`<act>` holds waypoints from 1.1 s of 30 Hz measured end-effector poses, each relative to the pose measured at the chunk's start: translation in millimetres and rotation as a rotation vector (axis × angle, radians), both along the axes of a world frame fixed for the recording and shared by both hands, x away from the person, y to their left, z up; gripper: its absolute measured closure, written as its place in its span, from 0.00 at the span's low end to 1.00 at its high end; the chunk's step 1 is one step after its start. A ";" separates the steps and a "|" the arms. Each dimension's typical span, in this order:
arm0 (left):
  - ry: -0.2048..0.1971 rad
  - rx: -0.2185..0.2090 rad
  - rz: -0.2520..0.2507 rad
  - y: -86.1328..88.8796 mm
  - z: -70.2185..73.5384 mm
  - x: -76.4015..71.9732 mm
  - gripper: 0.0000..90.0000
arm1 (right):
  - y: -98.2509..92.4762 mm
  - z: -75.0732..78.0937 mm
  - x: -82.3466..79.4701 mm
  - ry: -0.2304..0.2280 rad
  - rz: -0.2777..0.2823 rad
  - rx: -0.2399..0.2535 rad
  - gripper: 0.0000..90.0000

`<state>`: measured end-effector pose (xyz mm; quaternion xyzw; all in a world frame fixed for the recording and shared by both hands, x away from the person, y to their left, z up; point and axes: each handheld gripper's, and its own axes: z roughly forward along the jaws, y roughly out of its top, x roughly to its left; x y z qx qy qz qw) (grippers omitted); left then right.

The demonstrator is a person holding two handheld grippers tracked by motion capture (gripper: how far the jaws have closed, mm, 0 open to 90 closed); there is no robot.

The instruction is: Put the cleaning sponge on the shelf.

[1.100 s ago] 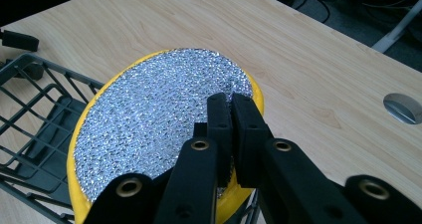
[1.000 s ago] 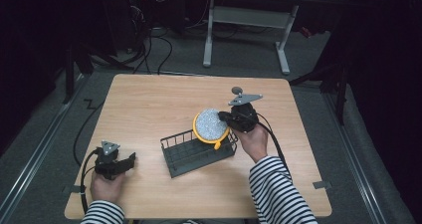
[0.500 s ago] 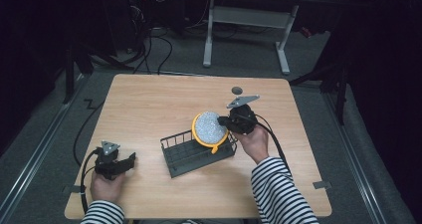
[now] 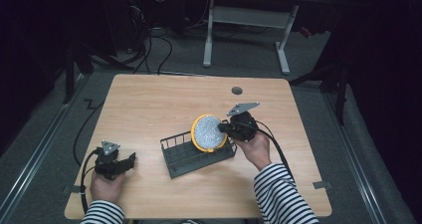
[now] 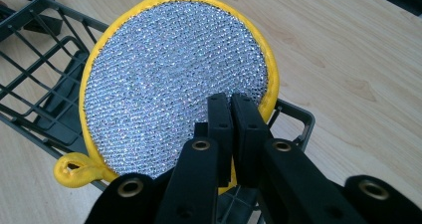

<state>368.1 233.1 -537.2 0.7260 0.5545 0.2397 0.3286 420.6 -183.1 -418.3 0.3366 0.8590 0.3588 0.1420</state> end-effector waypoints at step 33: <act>0.001 -0.004 -0.001 0.5 0.1 0.0 0.33 | -33.9 1.1 -15.3 -0.001 -0.097 0.093 0.62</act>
